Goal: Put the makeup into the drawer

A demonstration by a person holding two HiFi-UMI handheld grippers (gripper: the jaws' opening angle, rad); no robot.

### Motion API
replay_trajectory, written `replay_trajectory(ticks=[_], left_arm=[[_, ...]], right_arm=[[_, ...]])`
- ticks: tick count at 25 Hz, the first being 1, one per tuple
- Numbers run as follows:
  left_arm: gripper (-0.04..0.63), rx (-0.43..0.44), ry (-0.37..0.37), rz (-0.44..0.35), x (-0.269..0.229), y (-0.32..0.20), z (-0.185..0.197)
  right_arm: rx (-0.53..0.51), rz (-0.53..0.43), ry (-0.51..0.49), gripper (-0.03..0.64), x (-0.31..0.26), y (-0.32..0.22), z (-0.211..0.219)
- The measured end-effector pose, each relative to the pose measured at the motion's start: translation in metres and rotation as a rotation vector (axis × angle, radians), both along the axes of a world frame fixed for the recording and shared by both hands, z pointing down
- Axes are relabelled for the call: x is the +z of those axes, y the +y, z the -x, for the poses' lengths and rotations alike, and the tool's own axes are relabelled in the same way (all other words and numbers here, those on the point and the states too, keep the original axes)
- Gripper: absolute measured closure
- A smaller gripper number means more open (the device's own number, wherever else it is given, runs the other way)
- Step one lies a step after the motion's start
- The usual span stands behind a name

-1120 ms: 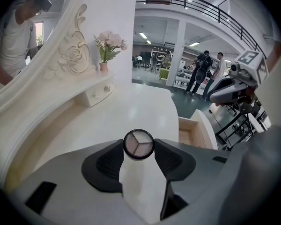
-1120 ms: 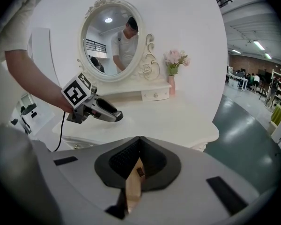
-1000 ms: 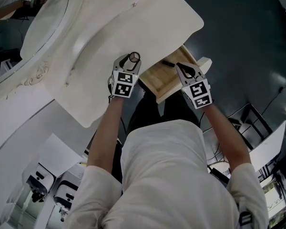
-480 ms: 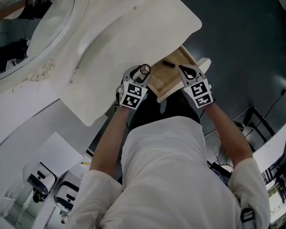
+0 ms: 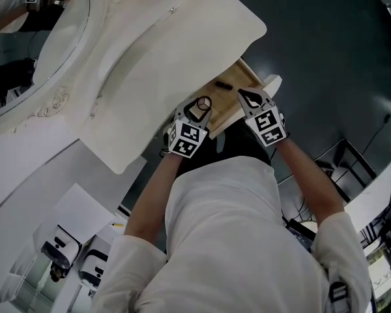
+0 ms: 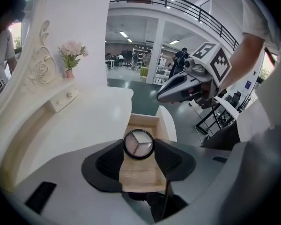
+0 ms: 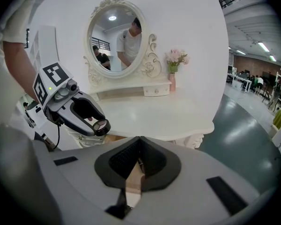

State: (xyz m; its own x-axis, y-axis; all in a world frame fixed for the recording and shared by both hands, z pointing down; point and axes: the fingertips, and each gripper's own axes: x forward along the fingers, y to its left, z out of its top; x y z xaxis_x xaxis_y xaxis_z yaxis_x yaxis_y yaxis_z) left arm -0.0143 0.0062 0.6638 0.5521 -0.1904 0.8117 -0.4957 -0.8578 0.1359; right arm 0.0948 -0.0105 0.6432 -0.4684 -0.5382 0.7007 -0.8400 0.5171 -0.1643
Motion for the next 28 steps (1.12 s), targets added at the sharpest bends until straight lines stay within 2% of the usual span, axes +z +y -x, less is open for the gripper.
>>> replay_trajectory(ticks=[9,15,22,28], left_arm=[[0.374,0.069,-0.048,0.023,0.038,0.016,-0.015],[0.374,0.05,-0.111,0.055,0.08,0.027,-0.022],[0.374,0.068,-0.234,0.13,0.141,0.032,-0.023],[0.374,0.052,-0.277,0.205,0.171,0.035,-0.033]], right_arm=[[0.016,0.037,0.0,0.591,0.013,0.011,-0.013],[0.025,0.069,-0.008,0.589,0.026,0.022,-0.018],[0.03,0.074,-0.028,0.59,0.033,0.019,-0.018],[0.033,0.098,-0.039,0.59,0.047,0.02,-0.019]])
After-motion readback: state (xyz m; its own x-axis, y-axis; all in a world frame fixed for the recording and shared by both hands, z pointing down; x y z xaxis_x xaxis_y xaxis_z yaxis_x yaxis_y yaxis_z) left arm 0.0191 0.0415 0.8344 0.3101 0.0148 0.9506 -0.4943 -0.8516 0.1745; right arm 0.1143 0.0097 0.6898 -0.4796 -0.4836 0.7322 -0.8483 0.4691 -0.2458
